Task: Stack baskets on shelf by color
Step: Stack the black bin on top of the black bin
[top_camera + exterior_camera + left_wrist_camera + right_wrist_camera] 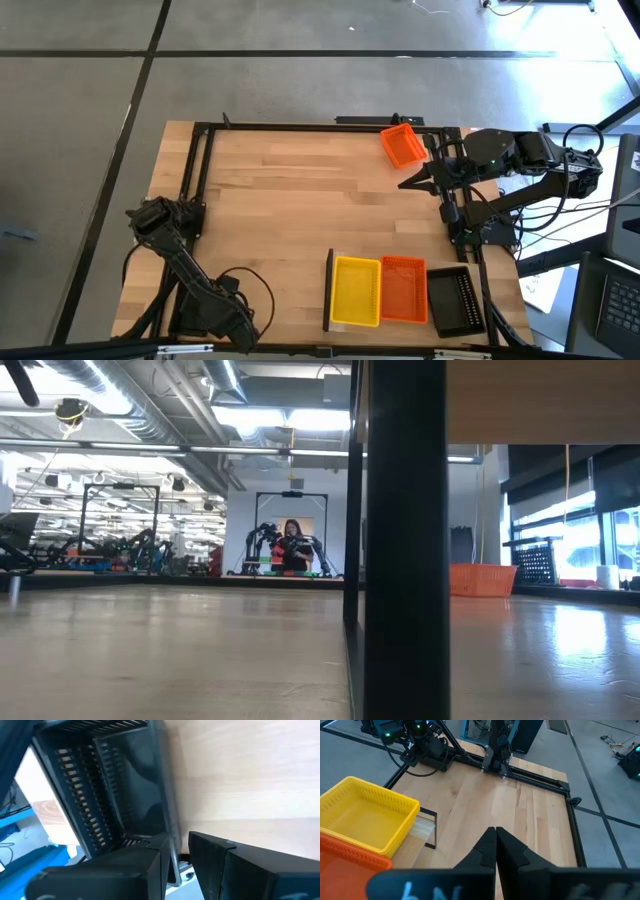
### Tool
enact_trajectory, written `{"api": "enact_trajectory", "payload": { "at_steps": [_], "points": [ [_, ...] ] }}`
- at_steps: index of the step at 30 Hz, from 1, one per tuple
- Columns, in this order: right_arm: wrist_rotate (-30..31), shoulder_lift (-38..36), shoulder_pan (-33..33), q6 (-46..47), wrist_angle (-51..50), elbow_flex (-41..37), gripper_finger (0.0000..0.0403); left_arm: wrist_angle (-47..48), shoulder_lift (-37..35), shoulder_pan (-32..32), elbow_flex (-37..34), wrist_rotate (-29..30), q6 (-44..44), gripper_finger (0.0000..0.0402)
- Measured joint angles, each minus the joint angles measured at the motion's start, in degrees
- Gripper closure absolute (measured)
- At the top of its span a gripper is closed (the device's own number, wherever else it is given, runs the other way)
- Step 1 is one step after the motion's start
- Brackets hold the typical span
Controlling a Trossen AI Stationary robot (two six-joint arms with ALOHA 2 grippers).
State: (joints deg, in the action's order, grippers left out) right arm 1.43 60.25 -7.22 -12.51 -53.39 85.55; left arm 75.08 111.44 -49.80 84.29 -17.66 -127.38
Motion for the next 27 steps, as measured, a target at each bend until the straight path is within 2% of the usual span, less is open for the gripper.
{"api": "enact_trajectory", "payload": {
  "at_steps": [7,14,27],
  "points": [
    [-0.01,0.00,0.00,0.00,0.01,-0.01,0.0402,4.01,0.00,-0.15,0.00,-2.02,-2.57,0.0337],
    [-0.02,0.00,0.00,0.00,0.00,0.01,0.0402,-1.36,-0.07,-0.28,-1.78,-1.22,-2.74,0.0337],
    [-0.02,0.00,0.00,0.00,0.02,0.01,0.0402,-1.11,-0.07,-1.39,-2.54,-0.47,-4.26,0.0337]
  ]
}}
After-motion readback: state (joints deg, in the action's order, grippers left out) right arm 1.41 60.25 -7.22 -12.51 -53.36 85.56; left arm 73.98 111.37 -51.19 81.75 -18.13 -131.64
